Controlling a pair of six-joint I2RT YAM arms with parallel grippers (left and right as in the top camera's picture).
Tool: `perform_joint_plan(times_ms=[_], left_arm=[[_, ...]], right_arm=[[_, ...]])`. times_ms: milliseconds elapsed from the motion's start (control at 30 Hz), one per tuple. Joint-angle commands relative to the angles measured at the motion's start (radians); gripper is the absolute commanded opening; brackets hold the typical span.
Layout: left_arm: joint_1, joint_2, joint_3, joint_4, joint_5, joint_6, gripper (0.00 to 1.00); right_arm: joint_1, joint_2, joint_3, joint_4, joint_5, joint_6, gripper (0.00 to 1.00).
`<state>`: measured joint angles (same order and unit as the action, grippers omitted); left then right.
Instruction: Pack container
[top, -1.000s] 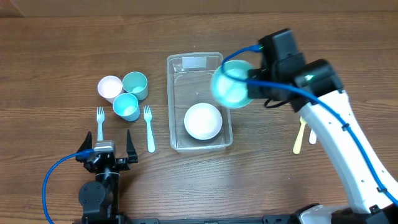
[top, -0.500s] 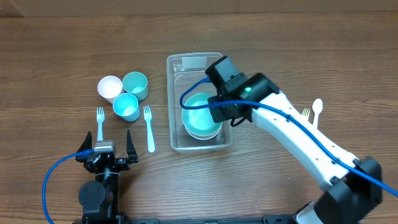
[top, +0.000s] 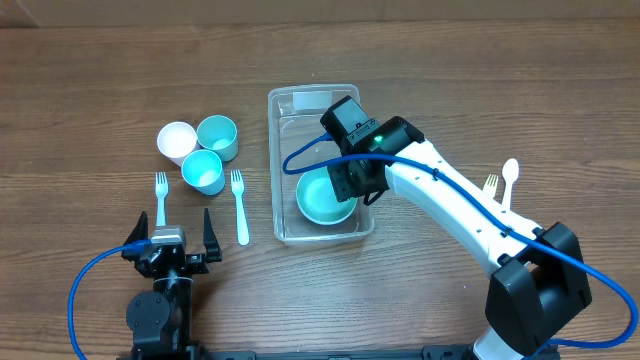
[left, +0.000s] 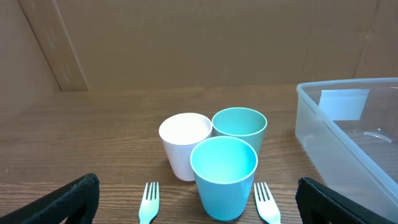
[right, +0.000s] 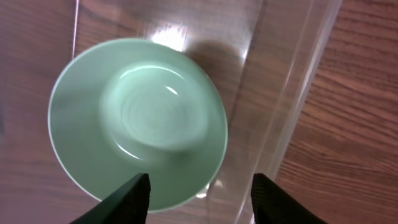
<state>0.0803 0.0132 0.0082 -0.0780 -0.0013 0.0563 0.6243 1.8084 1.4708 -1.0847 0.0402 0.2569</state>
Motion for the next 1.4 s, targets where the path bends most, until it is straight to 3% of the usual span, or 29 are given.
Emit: perform_joint_plan(times_ms=[0, 200, 267, 300, 367, 400, 667, 1133, 1367], left_arm=[[-0.002, -0.007, -0.003, 0.001, -0.002, 0.015, 1.0], [-0.002, -0.007, -0.003, 0.001, -0.002, 0.015, 1.0], [-0.002, -0.007, -0.003, 0.001, -0.002, 0.015, 1.0], [-0.002, -0.007, -0.003, 0.001, -0.002, 0.015, 1.0], [-0.002, -0.007, -0.003, 0.001, -0.002, 0.015, 1.0], [-0.002, -0.007, -0.003, 0.001, -0.002, 0.015, 1.0], [-0.002, -0.007, -0.003, 0.001, -0.002, 0.015, 1.0], [-0.002, -0.007, -0.003, 0.001, -0.002, 0.015, 1.0], [-0.002, -0.007, -0.003, 0.001, -0.002, 0.015, 1.0]], right_arm=[[0.005, -0.043, 0.064, -0.038, 0.001, 0.0, 0.58], [-0.066, -0.263, 0.117, -0.169, 0.137, 0.175, 0.61], [-0.119, -0.336, 0.117, -0.219, 0.143, 0.194, 0.71], [-0.161, -0.378, 0.117, -0.253, 0.143, 0.206, 0.84], [-0.243, -0.439, 0.116, -0.306, 0.144, 0.215, 0.91], [-0.294, -0.467, 0.116, -0.331, 0.149, 0.215, 1.0], [-0.586, -0.505, 0.094, -0.414, 0.154, 0.163, 1.0], [-0.608, -0.503, 0.089, -0.412, 0.153, 0.163, 1.0], [-0.608, -0.503, 0.089, -0.324, 0.127, 0.162, 1.0]])
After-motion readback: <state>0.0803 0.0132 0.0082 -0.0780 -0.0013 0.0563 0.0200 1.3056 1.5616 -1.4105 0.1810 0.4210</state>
